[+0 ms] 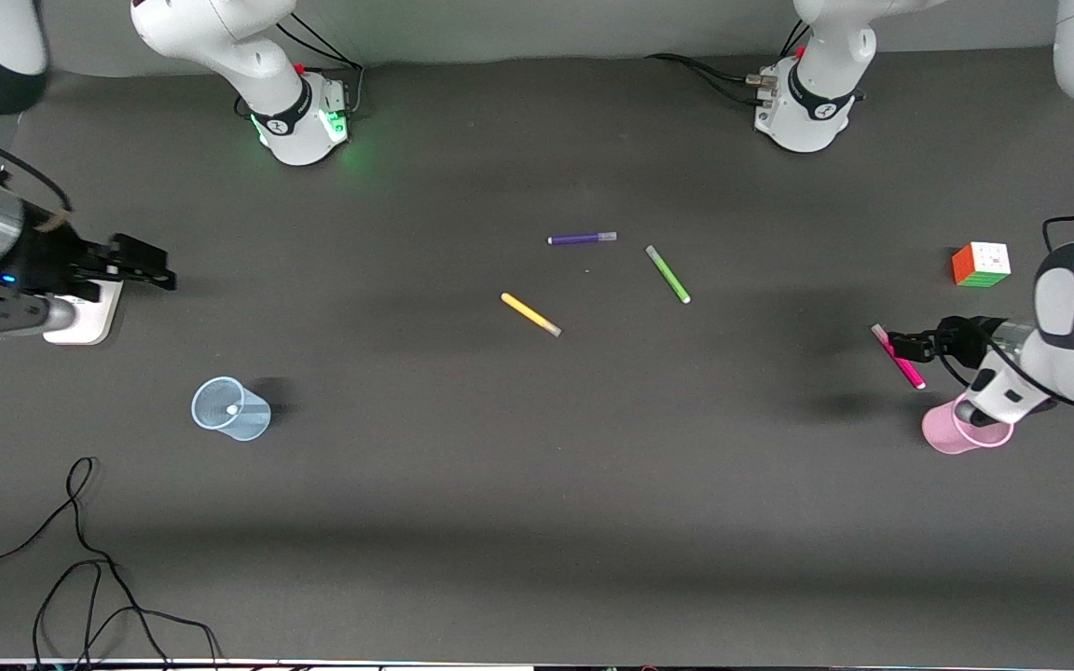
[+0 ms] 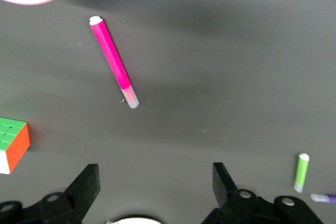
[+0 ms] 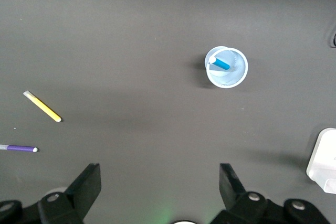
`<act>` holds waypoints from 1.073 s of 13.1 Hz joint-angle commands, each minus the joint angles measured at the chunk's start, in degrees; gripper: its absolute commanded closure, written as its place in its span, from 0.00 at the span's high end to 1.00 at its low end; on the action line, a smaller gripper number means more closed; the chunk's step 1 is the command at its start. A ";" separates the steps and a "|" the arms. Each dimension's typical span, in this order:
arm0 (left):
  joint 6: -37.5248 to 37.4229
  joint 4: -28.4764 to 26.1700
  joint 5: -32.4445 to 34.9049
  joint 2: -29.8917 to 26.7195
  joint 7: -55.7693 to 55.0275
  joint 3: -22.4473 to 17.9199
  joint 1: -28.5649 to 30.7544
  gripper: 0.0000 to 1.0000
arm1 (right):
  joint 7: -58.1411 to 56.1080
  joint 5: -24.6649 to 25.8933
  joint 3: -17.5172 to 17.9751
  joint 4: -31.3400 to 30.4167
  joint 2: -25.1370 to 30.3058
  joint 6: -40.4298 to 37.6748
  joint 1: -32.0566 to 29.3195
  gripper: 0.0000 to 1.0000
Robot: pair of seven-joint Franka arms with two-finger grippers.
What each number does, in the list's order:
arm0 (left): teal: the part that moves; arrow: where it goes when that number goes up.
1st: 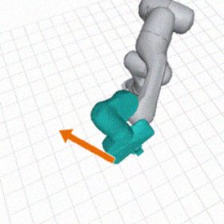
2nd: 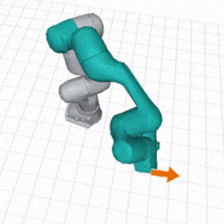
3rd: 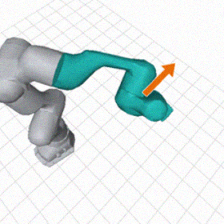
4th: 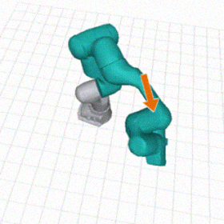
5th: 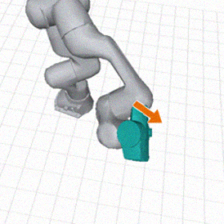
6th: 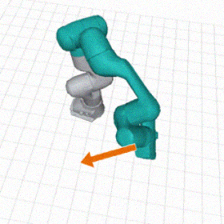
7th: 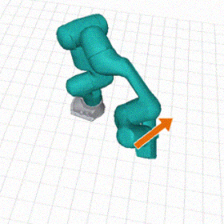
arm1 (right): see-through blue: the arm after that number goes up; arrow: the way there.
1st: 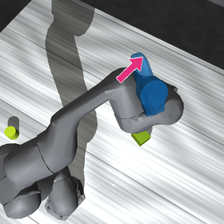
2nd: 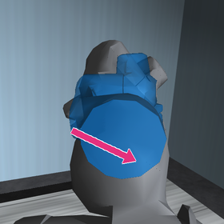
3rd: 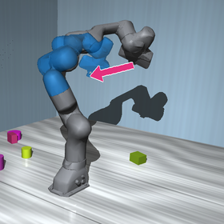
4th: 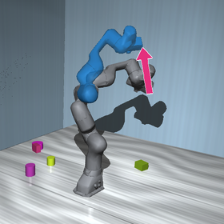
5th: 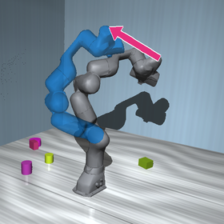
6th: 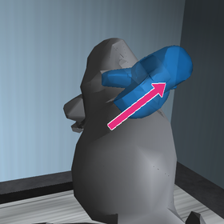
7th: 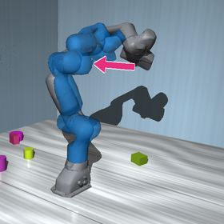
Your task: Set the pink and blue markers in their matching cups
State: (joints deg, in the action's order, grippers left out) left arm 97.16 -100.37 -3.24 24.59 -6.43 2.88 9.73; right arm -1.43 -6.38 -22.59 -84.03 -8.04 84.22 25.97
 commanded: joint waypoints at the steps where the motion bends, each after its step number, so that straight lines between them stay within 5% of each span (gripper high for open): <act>1: 8.62 -9.73 1.74 -4.80 -0.95 -0.16 0.38 0.94 | 1.25 -0.03 -0.44 -0.25 -0.05 -0.02 0.13 1.00; 4: 20.15 -18.09 1.83 -7.10 -0.86 -0.16 0.55 0.93 | 0.99 0.41 0.87 -0.26 0.22 -0.02 -1.61 1.00; 7: 19.91 -17.76 1.83 -6.93 0.19 -0.16 0.64 0.98 | 1.34 3.98 13.06 -0.52 2.76 -0.37 -12.50 1.00; 11: 19.91 -17.49 1.92 -5.70 0.45 -0.16 0.55 0.99 | 1.25 5.24 22.04 -2.54 4.35 0.24 -22.61 1.00; 14: 17.90 -14.26 2.71 -2.98 0.90 -0.16 0.64 0.99 | 1.25 5.33 22.15 -3.42 4.44 2.17 -22.45 1.00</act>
State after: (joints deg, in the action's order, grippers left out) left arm 116.18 -116.44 -1.44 20.16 -6.13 2.66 10.20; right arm -1.29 -2.13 -1.64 -85.13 -5.16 84.55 3.95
